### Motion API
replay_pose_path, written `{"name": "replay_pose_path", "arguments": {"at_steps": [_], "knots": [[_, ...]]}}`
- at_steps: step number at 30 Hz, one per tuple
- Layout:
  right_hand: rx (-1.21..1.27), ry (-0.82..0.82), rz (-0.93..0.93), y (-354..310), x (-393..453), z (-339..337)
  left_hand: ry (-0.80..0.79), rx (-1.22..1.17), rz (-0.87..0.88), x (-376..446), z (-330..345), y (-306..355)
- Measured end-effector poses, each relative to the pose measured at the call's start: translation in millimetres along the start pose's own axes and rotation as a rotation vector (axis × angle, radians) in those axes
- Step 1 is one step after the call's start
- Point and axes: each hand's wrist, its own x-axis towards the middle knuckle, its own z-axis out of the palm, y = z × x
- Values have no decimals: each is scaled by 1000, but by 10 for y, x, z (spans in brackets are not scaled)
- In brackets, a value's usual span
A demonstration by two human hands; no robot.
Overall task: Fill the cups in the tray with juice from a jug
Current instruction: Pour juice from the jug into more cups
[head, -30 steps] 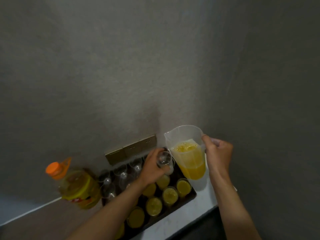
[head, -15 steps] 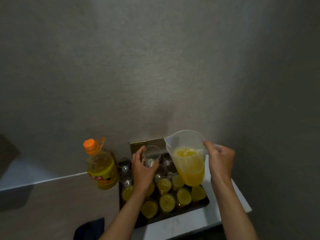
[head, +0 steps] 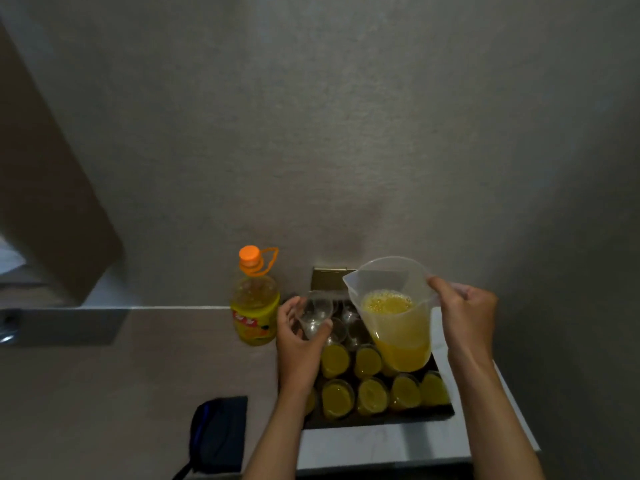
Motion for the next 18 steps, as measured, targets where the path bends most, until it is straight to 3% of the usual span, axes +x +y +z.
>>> {"name": "replay_pose_path", "arguments": {"at_steps": [18], "knots": [[-259,-218,-216,-320,-63,327,-3,-57,95,-110,-338,202]]}}
